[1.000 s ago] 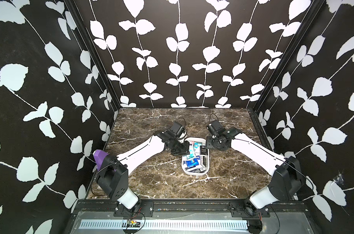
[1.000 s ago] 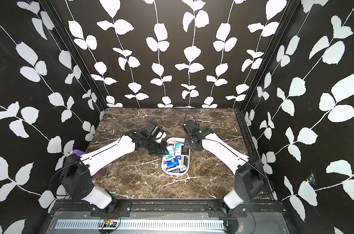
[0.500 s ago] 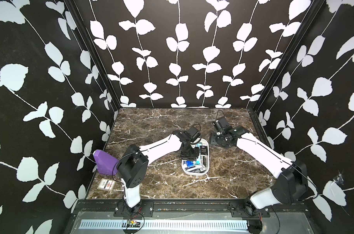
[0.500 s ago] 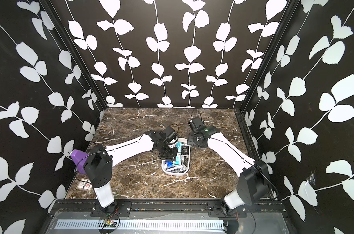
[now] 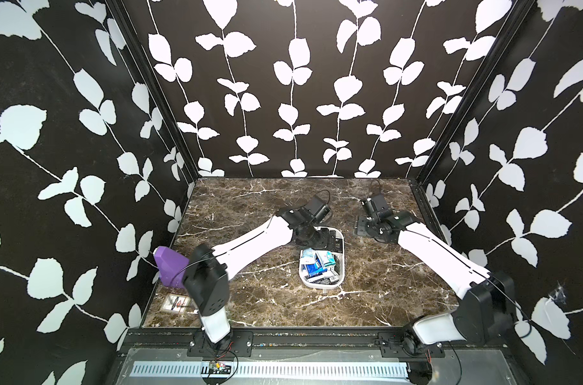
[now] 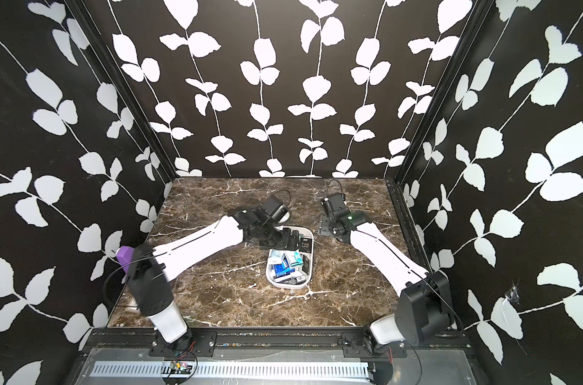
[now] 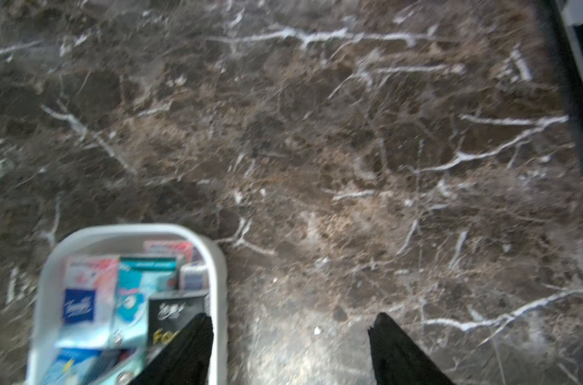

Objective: Put the pocket tissues into the storage box
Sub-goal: Place the pocket tissues in the storage box, then reset both arms

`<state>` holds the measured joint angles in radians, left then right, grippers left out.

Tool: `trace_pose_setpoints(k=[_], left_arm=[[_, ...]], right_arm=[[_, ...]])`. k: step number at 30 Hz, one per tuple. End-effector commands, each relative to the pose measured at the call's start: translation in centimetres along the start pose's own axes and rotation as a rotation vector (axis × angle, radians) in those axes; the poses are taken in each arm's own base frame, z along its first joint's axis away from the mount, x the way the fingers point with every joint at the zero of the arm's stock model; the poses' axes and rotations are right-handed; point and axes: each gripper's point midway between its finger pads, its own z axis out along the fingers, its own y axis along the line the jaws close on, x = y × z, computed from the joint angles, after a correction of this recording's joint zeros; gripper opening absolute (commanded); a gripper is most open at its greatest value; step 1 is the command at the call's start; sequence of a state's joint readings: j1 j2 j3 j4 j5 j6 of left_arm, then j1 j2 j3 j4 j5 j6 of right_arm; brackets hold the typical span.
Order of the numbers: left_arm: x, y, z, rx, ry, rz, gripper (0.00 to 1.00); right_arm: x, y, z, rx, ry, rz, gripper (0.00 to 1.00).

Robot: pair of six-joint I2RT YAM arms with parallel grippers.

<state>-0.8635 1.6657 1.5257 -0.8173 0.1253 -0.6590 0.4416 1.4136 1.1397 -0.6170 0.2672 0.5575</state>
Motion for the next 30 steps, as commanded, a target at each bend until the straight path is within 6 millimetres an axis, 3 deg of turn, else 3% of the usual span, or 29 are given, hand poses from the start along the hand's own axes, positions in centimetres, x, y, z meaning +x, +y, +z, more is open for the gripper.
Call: trace_pose_setpoints(k=[1,4,5,8,11,14,17,20,24,26,29,30], left_arm=[[-1.7,3.7,-5.3,-0.123,-0.179,0.084,0.97],[-2.3,8.2,-7.2,-0.182,-0.267,0.153,0.97],[-2.7,10.6,-7.9,-0.233,-0.302,0.16,0.96],[-2.9,16.3,-8.9,-0.42,-0.384,0.28,0.98],[-3.3,19.8,-9.5,-0.547,-0.478,0.393,0.98],[-3.0,24.0,-8.8,-0.51,-0.534,0.3,0.98],[-2.5,27.9,-6.8,-0.471,-0.563,0.208,0.97],[-2.8,28.7,-5.3,-0.489,-0.635,0.283,0.98],[-3.7,29.6,-5.0,-0.522,-0.719,0.311,0.98],[-4.3,30.5,-4.8,-0.541,-0.764,0.287,0.98],[-4.9,31.4,-3.2,-0.515,-0.768,0.278,0.99],[-4.6,31.4,-2.3,-0.49,-0.694,0.279,0.99]], right_arm=[[-2.2,-3.7,0.9,0.162,-0.221,-0.044,0.76],[-2.7,-5.9,1.7,0.287,-0.336,-0.087,0.79],[-2.8,-6.4,2.3,0.316,-0.357,-0.109,0.8],[-2.7,-7.2,4.4,0.353,-0.351,-0.159,0.83],[-4.4,-7.1,5.4,0.338,-0.389,-0.18,0.84],[-5.9,-7.1,6.0,0.329,-0.44,-0.199,0.85],[-5.3,-7.2,6.3,0.305,-0.391,-0.208,0.84],[-2.6,-7.9,5.5,0.294,-0.31,-0.215,0.84],[-2.3,-8.8,4.0,0.283,-0.387,-0.189,0.84],[-1.2,-8.2,4.4,0.243,-0.314,-0.237,0.83],[-0.4,-8.2,3.5,0.238,-0.345,-0.251,0.85],[-0.5,-8.4,3.2,0.238,-0.381,-0.241,0.85]])
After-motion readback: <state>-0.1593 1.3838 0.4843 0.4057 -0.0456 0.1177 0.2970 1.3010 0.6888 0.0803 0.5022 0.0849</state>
